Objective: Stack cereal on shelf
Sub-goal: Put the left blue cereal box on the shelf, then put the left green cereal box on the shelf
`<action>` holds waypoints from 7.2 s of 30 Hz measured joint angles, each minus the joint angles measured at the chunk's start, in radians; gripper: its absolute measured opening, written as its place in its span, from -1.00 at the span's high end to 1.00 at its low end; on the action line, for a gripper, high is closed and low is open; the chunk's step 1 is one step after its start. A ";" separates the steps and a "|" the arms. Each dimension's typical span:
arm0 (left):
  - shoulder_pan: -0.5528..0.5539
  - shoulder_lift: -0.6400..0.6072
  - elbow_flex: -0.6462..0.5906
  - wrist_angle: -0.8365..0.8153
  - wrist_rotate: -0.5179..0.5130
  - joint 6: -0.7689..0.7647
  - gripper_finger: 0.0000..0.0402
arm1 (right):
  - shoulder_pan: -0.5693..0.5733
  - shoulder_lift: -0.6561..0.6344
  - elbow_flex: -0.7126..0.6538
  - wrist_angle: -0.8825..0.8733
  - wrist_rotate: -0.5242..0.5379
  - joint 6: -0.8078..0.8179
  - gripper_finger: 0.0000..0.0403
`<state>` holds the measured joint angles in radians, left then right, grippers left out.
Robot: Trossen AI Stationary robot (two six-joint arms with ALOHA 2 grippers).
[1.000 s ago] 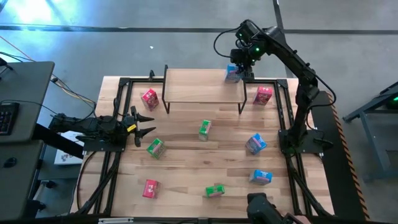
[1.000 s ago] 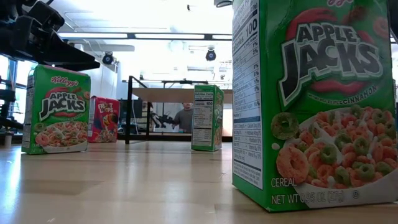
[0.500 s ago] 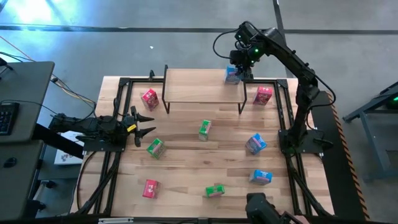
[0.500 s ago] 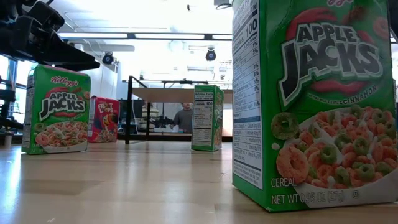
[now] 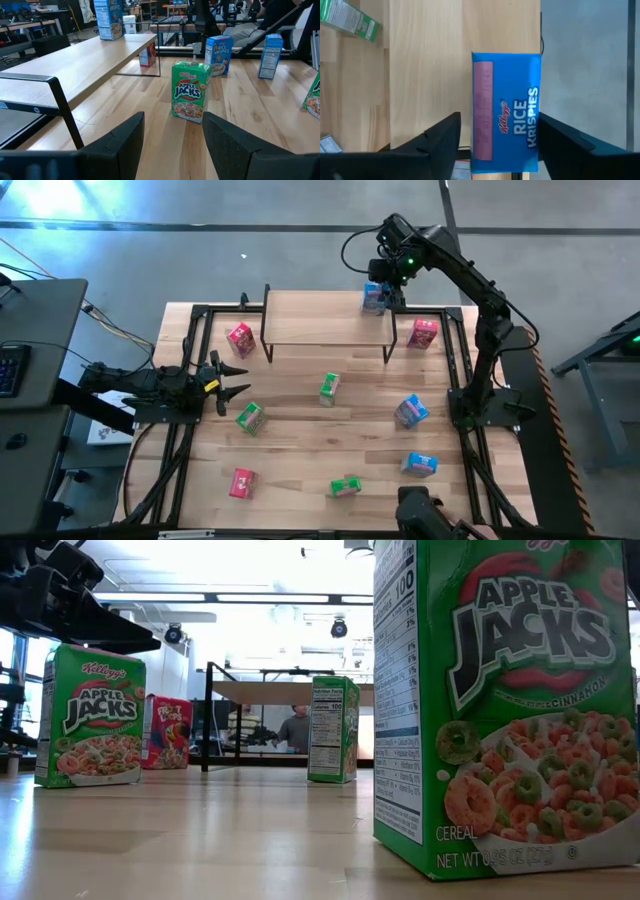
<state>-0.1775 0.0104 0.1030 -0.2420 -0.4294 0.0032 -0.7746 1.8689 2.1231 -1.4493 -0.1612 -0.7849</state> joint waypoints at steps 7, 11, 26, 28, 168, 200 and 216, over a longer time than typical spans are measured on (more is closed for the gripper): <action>0.000 0.000 0.000 0.000 0.000 0.000 0.05 | 0.000 -0.010 0.000 0.003 -0.005 0.000 -0.29; 0.000 0.000 0.000 0.000 0.000 0.000 0.05 | 0.000 -0.025 0.000 0.004 -0.008 0.008 -0.29; 0.000 0.000 0.000 0.000 0.000 0.000 0.05 | -0.011 -0.141 0.002 0.042 -0.036 0.068 -0.29; 0.000 0.000 0.000 0.000 0.000 0.000 0.05 | -0.011 -0.161 0.002 0.043 -0.071 0.093 -0.29; 0.000 0.637 0.966 -0.370 0.081 -0.538 0.05 | 0.457 -0.357 0.002 0.200 0.083 1.020 -0.29; -0.181 0.857 0.966 -0.710 0.215 -1.137 0.05 | 0.457 -0.357 0.002 0.059 0.083 1.031 -0.29; -0.191 0.973 0.966 -0.858 0.248 -1.162 0.05 | 0.457 -0.357 0.002 0.060 0.083 1.000 -0.29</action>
<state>-0.3683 0.9830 1.0687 -1.1000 -0.1817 -1.1583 -0.3180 1.5120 2.1247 -1.3895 -0.0780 0.2154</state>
